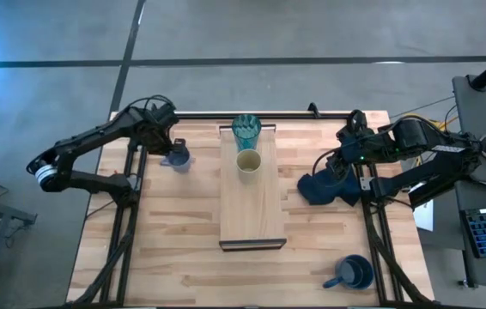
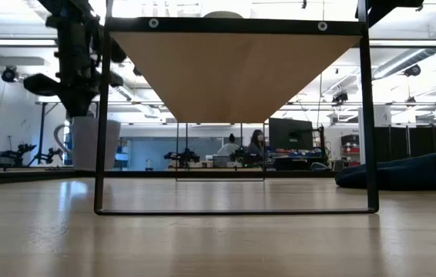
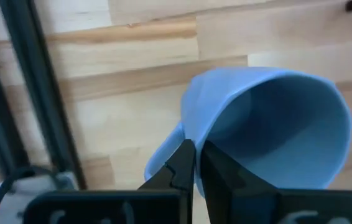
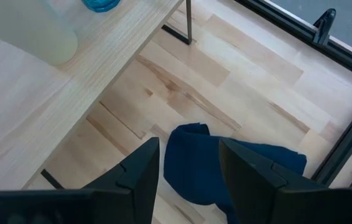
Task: Stack small to large cups/mugs on shelf
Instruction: Put the light blue mug on the shelf
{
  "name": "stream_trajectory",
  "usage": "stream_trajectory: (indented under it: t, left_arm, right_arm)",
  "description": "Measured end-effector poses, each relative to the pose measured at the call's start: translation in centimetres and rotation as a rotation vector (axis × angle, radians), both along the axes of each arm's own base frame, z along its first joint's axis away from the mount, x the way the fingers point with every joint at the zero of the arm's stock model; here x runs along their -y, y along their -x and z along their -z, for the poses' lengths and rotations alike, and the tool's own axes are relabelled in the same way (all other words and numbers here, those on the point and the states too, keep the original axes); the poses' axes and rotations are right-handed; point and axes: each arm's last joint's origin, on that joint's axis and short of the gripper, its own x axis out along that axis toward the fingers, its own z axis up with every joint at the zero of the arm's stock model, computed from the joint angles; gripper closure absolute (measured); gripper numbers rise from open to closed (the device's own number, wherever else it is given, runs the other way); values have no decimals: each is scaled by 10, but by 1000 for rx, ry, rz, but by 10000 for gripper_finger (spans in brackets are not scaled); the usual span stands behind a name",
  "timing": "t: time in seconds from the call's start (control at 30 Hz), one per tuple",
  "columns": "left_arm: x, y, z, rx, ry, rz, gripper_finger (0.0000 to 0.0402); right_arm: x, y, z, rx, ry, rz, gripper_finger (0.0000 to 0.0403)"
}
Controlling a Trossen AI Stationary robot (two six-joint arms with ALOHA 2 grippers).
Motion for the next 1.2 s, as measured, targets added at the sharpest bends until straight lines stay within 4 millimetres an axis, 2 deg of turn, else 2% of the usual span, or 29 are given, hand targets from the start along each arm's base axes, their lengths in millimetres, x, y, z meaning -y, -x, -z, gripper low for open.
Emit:
stream_trajectory:
  t: [0.3, 0.53, 0.7, 1.03, 1.2]
  left_arm:
    - [37, 6, -47, 60, 3, 63, 402]
    - [64, -3, -84, 202, -23, 121, 402]
    - [79, -21, -105, 265, -18, 191, 402]
    - [105, -73, -112, 214, 73, 349, 401]
    - [114, -95, -127, 251, 68, 387, 401]
  right_arm:
    - [0, 0, 0, 0, 1, 0, 243]
    - [8, 0, 0, -9, 23, 28, 243]
    - [15, 0, 0, -24, 40, 42, 243]
    - [26, 1, 0, -46, 64, 58, 243]
    - [26, 1, 0, -48, 66, 57, 243]
